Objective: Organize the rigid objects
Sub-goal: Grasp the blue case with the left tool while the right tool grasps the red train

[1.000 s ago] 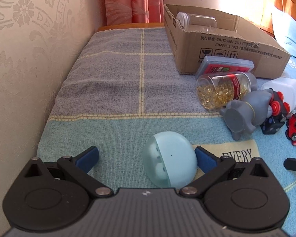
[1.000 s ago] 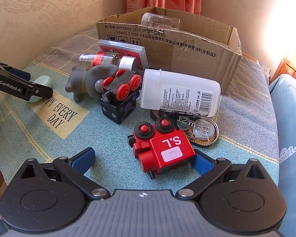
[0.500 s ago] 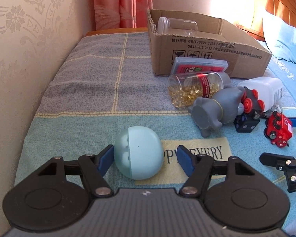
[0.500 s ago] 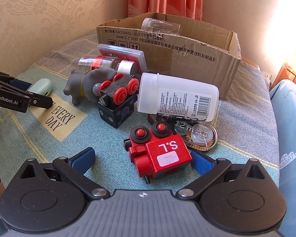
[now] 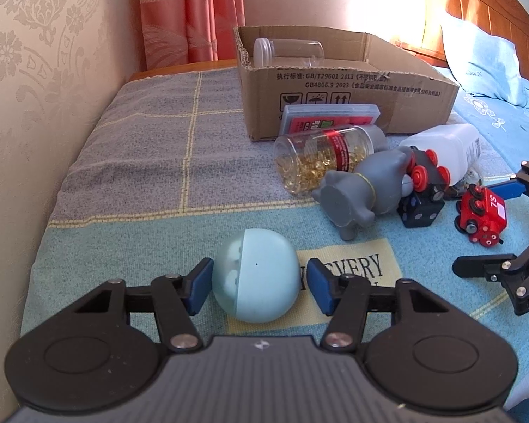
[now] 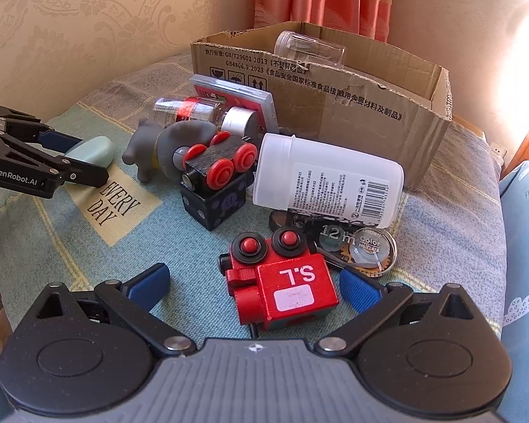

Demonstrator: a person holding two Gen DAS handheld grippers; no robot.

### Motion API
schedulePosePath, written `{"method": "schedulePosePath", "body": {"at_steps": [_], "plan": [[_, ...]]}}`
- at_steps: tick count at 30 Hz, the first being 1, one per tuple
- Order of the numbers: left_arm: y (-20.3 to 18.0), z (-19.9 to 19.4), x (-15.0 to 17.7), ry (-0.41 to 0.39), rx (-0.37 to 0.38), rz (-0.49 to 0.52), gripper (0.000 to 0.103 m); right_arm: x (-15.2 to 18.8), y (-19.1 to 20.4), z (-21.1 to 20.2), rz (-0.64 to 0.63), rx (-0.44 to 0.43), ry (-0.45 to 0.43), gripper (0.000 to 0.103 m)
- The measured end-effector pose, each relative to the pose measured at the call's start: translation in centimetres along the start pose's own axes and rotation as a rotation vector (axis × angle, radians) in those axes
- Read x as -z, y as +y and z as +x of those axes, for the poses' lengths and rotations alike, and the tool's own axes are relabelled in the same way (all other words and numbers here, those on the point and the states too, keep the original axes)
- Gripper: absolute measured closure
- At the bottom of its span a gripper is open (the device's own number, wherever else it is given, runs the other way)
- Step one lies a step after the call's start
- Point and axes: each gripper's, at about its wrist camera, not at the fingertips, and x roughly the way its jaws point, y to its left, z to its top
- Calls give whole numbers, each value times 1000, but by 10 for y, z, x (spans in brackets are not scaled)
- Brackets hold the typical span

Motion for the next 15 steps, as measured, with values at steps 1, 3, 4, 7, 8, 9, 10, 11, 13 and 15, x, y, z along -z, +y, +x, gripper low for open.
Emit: {"method": "schedulePosePath", "body": {"at_steps": [1, 3, 4, 7, 8, 9, 10, 11, 13, 15], "plan": [[0, 0, 0, -1, 2, 3, 46, 0, 0, 0, -2, -2, 3, 0], [1, 0, 1, -4, 4, 5, 46, -1, 0, -2, -8, -1, -1, 5], [0, 0, 1, -4, 5, 5, 46, -1, -1, -4, -8, -4, -2, 11], [0, -1, 1, -3, 5, 5, 46, -2, 2, -8, -5, -1, 11, 21], [0, -1, 1, -3, 5, 7, 46, -2, 3, -10, -8, -8, 20, 22], [1, 0, 0, -4, 6, 7, 46, -1, 6, -11, -13, -17, 23, 23], [1, 0, 1, -5, 7, 7, 46, -1, 9, -12, -20, -13, 23, 23], [1, 0, 1, -8, 7, 8, 45, 0, 12, -12, -27, -3, 25, 23], [0, 0, 2, -20, 5, 12, 44, 0, 13, -13, -20, 3, 22, 23], [0, 0, 3, -27, 6, 15, 44, -1, 12, -11, -8, 10, 15, 23]]}}
